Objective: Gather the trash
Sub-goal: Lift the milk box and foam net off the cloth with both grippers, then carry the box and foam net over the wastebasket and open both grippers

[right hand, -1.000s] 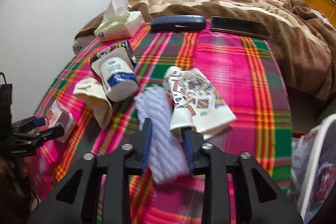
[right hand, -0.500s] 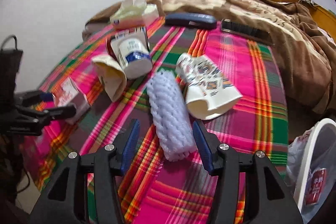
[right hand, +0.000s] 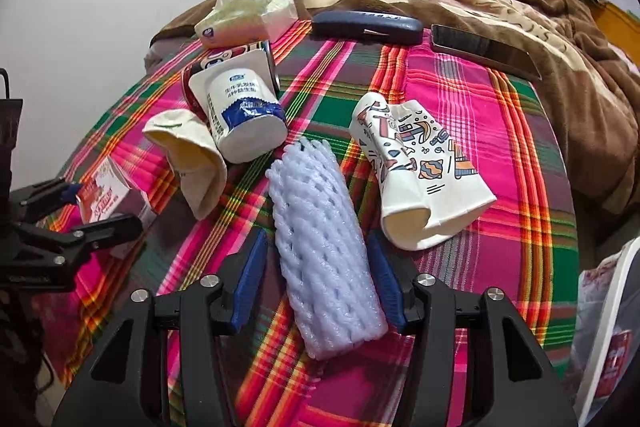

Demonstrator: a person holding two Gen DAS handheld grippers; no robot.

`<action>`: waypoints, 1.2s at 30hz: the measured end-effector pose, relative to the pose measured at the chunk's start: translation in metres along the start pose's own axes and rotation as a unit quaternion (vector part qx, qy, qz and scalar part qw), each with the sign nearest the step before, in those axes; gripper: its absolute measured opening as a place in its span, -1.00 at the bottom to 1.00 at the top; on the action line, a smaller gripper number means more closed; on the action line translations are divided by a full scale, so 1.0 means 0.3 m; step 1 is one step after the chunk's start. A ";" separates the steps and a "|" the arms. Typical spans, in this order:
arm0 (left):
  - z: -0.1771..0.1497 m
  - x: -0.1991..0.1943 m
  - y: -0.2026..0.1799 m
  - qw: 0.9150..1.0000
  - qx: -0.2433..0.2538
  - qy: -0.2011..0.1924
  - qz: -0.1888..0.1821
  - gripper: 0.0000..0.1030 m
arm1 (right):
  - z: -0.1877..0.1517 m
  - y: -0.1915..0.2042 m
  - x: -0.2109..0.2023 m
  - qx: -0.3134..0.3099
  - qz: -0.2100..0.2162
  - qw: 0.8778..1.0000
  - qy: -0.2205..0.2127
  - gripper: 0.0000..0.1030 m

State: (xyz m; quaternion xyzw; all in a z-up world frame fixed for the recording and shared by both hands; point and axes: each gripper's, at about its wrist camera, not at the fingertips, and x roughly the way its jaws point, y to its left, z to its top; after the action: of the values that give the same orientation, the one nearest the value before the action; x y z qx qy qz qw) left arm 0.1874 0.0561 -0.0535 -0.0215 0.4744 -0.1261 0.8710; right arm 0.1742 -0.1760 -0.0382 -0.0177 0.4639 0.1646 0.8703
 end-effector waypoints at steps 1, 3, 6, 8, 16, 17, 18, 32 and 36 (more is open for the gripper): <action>0.004 0.002 0.000 1.000 0.000 0.001 0.000 0.51 | -0.001 0.001 -0.001 0.002 -0.002 1.000 -0.001 -0.26; 0.007 0.005 -0.001 1.000 -0.002 0.000 -0.001 0.51 | -0.005 -0.002 -0.005 0.010 0.004 1.000 -0.001 -0.29; 0.005 0.000 0.001 1.000 -0.007 -0.004 -0.003 0.50 | -0.011 0.001 -0.011 0.015 0.007 1.000 -0.004 -0.34; 0.003 -0.005 0.005 1.000 -0.013 -0.005 -0.008 0.50 | -0.014 0.003 -0.017 0.018 0.009 1.000 -0.007 -0.36; -0.002 -0.040 -0.016 1.000 -0.013 -0.017 -0.012 0.49 | -0.022 0.008 -0.067 0.025 0.018 0.999 -0.026 -0.38; -0.001 -0.049 -0.024 1.000 -0.011 -0.019 -0.012 0.49 | -0.023 0.007 -0.071 0.025 0.019 0.999 -0.028 -0.38; 0.001 -0.057 -0.032 1.000 -0.008 -0.021 -0.012 0.49 | -0.027 0.008 -0.079 0.026 0.020 0.999 -0.030 -0.38; 0.012 -0.173 -0.211 0.998 0.037 -0.054 -0.021 0.49 | -0.068 -0.077 -0.228 0.059 0.014 0.996 -0.071 -0.38; 0.018 -0.188 -0.295 0.996 0.053 -0.060 -0.029 0.49 | -0.092 -0.133 -0.287 0.076 0.003 0.993 -0.087 -0.38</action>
State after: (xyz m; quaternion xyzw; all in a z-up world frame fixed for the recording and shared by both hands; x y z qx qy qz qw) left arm 0.1450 -0.0163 0.0096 0.0038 0.4133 -0.1747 0.8937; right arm 0.1196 -0.2421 0.0113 0.0641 0.3976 0.1320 0.9058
